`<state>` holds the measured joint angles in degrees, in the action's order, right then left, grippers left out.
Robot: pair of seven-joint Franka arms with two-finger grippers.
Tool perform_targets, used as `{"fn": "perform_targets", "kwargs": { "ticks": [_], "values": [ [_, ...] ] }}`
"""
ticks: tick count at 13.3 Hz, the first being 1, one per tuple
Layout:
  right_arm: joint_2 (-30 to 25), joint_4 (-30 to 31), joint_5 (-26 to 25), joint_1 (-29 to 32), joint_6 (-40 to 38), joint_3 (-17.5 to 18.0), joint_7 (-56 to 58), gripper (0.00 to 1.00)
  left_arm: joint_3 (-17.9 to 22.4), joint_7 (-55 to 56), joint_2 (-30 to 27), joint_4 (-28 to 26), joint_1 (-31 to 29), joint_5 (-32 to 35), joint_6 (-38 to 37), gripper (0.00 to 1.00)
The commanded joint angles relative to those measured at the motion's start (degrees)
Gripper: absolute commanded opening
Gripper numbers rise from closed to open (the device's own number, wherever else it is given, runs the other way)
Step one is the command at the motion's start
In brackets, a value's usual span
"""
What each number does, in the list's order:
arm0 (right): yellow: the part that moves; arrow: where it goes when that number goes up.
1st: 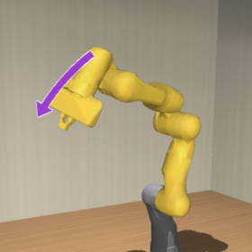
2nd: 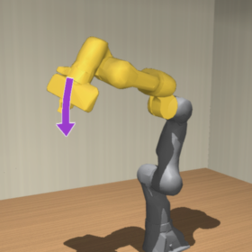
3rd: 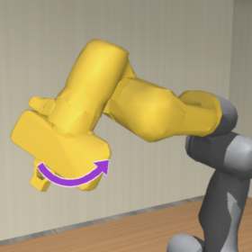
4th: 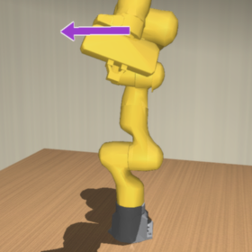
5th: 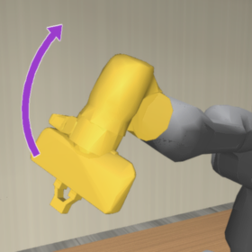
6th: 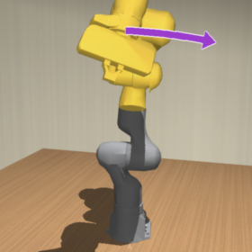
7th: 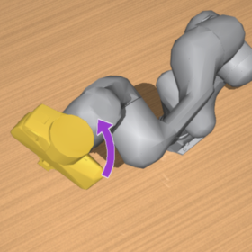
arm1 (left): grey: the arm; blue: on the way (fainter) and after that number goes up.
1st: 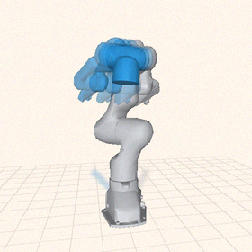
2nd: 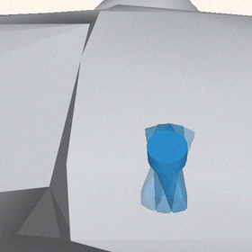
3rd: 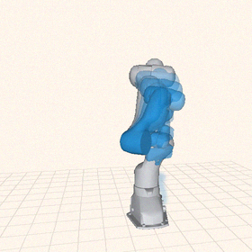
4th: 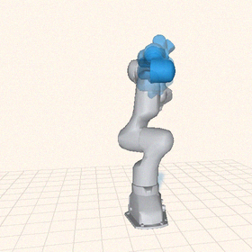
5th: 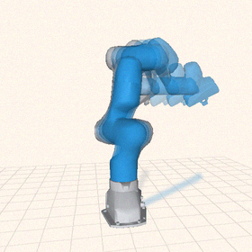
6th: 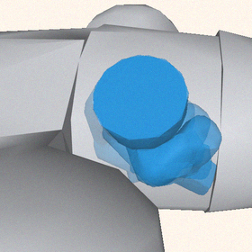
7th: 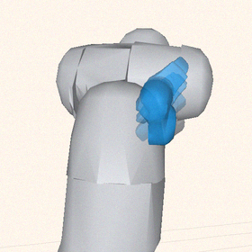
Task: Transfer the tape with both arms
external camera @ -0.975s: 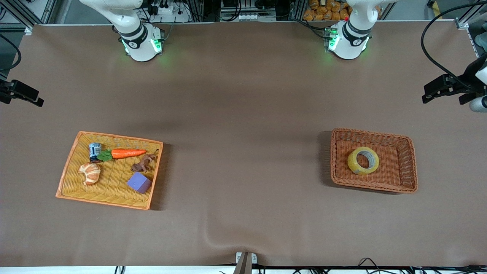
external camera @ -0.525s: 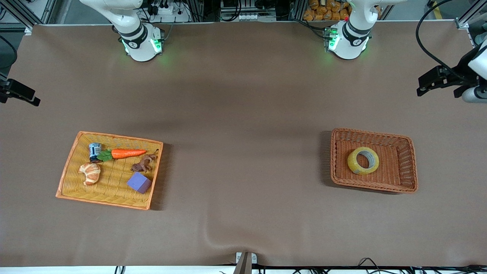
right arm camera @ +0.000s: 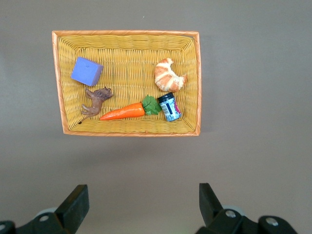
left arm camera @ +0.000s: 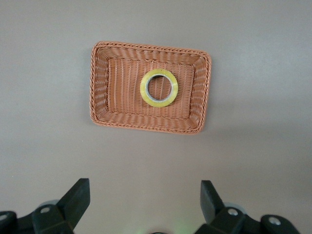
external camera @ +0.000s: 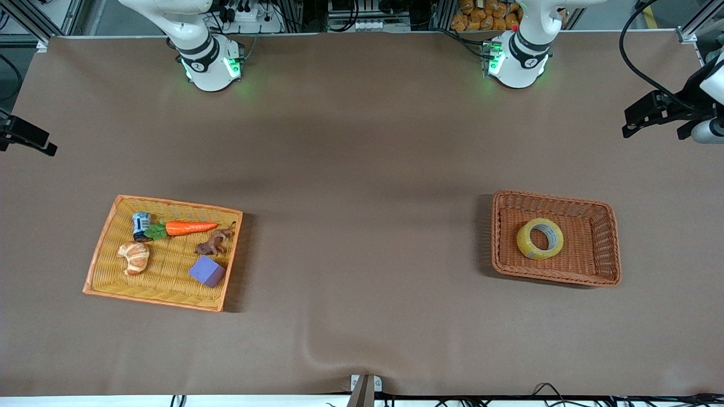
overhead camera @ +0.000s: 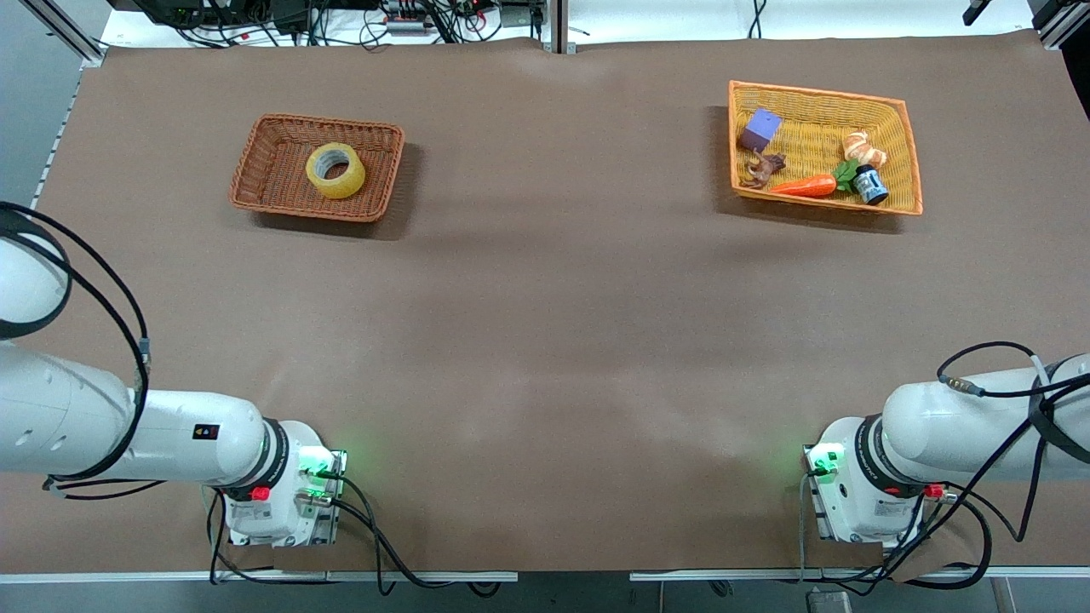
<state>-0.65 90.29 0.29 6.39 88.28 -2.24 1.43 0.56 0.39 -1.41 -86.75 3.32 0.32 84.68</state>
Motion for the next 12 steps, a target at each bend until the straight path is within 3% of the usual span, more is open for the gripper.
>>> {"fn": "perform_targets", "kwargs": {
  "ticks": [1, 12],
  "values": [
    [0.7, -1.7, 0.0, 1.1, -1.2, 0.8, -0.2, 1.0, 1.6, 0.0, -2.4, -3.1, 1.1, -0.3, 1.2, 1.0],
    [0.7, -1.6, -0.4, 0.5, -1.2, 1.1, -0.1, 1.0, 1.6, -0.5, -1.4, -2.3, 2.7, 1.4, 1.3, 1.0]
  ]
}}
